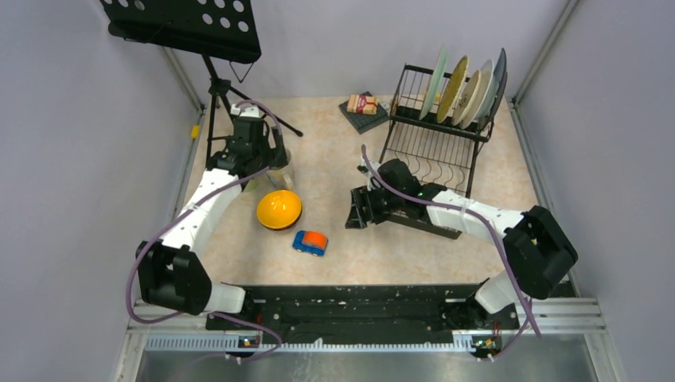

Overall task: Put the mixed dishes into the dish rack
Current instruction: Move the dish rack to the center of the board.

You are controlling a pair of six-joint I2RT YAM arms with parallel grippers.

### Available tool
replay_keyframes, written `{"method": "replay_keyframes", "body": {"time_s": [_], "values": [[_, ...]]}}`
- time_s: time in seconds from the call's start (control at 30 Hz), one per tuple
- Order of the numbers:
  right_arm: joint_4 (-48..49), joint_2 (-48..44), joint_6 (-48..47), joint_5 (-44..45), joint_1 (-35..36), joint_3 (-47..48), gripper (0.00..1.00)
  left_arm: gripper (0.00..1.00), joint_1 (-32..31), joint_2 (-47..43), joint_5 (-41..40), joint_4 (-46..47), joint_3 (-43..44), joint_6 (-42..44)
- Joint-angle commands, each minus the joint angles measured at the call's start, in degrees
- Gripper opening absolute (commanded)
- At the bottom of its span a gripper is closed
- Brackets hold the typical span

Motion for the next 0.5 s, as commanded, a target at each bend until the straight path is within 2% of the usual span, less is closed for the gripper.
{"method": "replay_keyframes", "body": {"time_s": [0.0, 0.27, 0.47], "values": [[-2.7, 0.5, -0.5, 11.3, 0.3, 0.3, 0.68, 0.96, 0.7, 0.8, 2.7, 2.5, -0.8, -0.9], [-6.7, 1.0, -1.6, 22.8, -1.4, 0.6, 0.70, 0.92, 1.7, 2.5, 3.4, 2.8, -1.5, -1.6], [-6.0, 0.2, -1.5, 23.9, -4.5, -0.7, 0.71, 0.92, 2.2, 3.9, 4.4, 3.3, -1.8, -1.8]]}}
